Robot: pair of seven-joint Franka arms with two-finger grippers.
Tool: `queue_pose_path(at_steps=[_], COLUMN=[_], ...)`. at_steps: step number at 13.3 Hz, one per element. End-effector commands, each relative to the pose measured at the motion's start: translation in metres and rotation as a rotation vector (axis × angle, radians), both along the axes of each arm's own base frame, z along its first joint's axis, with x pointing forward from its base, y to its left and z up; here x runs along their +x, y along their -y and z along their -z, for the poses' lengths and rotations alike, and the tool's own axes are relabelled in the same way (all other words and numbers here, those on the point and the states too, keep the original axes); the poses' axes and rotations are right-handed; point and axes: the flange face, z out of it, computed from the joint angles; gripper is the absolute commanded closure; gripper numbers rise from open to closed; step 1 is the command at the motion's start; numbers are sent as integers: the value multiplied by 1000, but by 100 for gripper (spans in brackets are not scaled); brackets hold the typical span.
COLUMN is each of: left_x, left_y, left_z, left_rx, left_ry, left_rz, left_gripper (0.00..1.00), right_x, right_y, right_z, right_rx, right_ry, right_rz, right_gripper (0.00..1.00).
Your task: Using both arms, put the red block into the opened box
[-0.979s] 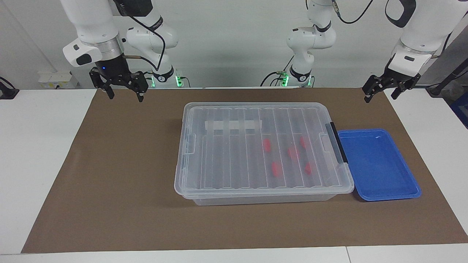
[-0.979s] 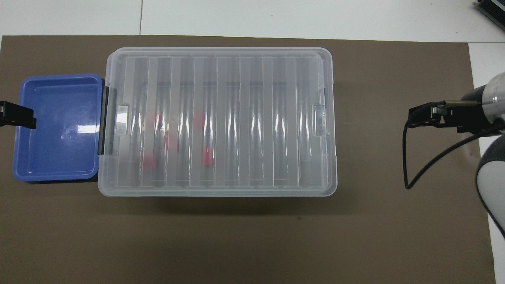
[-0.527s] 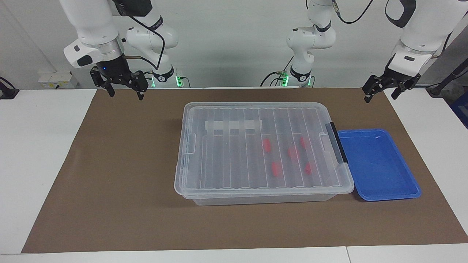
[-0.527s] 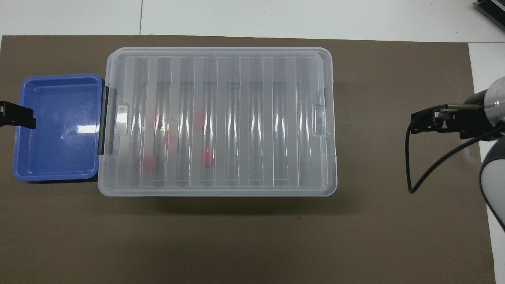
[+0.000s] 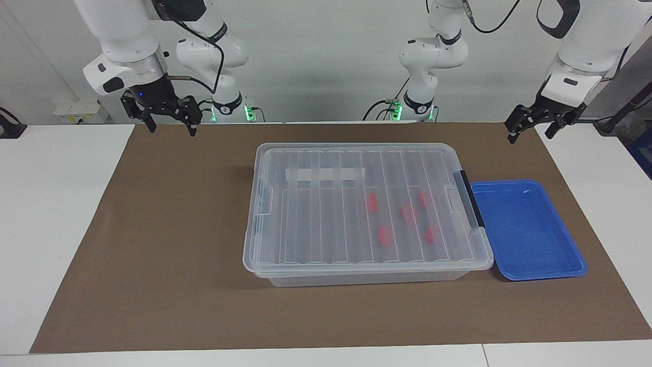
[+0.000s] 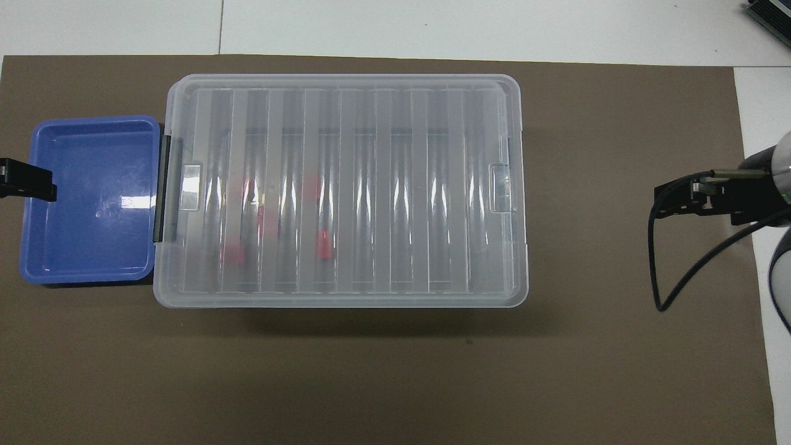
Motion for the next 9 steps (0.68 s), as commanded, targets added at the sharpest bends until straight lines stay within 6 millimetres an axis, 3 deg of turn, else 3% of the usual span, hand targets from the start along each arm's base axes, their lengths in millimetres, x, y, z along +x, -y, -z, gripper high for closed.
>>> queue_pose_path(at_steps=[1,9], left_x=[-8,-8], left_y=[-2,-1], left_z=[-1,-1], left_rx=[-14,-14], left_ry=[1,1], left_rz=[-1,1], left_gripper=[0,0], right_x=[-2,-1], right_y=[3,23], right_z=[-2,0], right_rx=[25,25], right_ry=[-1,-2], right_rz=[-4,24], right_gripper=[0,0])
